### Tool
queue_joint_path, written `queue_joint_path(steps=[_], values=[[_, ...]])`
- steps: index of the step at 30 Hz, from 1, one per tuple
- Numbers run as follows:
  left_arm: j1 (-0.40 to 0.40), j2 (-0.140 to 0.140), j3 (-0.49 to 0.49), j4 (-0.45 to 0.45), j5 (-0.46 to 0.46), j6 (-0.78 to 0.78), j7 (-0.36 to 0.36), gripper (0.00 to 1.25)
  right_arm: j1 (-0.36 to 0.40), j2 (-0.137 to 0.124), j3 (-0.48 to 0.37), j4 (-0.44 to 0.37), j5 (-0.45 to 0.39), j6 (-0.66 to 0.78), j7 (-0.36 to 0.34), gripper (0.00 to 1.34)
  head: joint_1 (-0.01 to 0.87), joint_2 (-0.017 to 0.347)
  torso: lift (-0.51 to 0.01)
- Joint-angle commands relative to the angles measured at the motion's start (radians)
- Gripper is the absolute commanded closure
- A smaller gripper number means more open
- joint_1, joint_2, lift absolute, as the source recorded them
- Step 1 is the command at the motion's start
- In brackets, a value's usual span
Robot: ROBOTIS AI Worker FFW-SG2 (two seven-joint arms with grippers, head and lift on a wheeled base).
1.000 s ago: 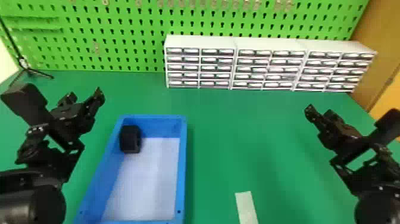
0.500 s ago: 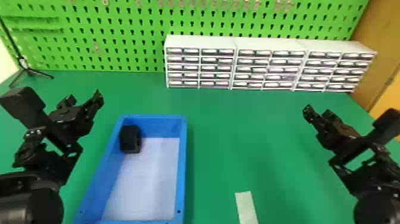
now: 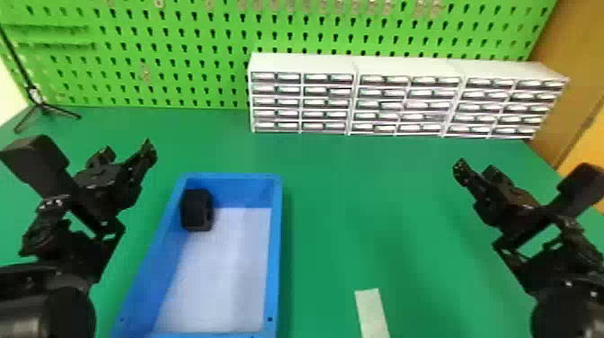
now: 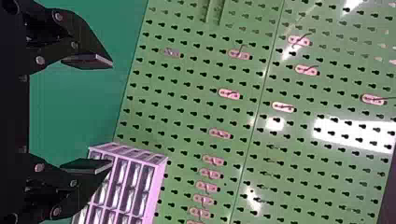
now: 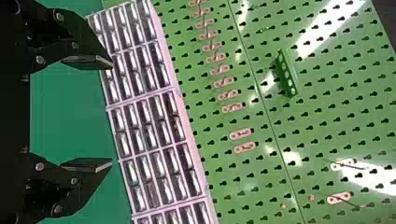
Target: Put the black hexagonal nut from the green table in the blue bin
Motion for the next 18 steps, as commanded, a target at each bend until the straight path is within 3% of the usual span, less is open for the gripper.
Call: queue_joint_path(steps=[1, 18], values=[[0.000, 0.000, 0.001, 0.003, -0.003, 0.000, 0.000, 0.49, -0.002, -0.002, -0.001, 0.000, 0.000, 0.001, 0.000, 0.52, 0.692, 0.008, -0.097], [-0.005, 0.000, 0.001, 0.004, -0.003, 0.000, 0.000, 0.49, -0.006, -0.011, 0.013, 0.000, -0.003, 0.012, 0.000, 0.52, 0.692, 0.008, -0.097]])
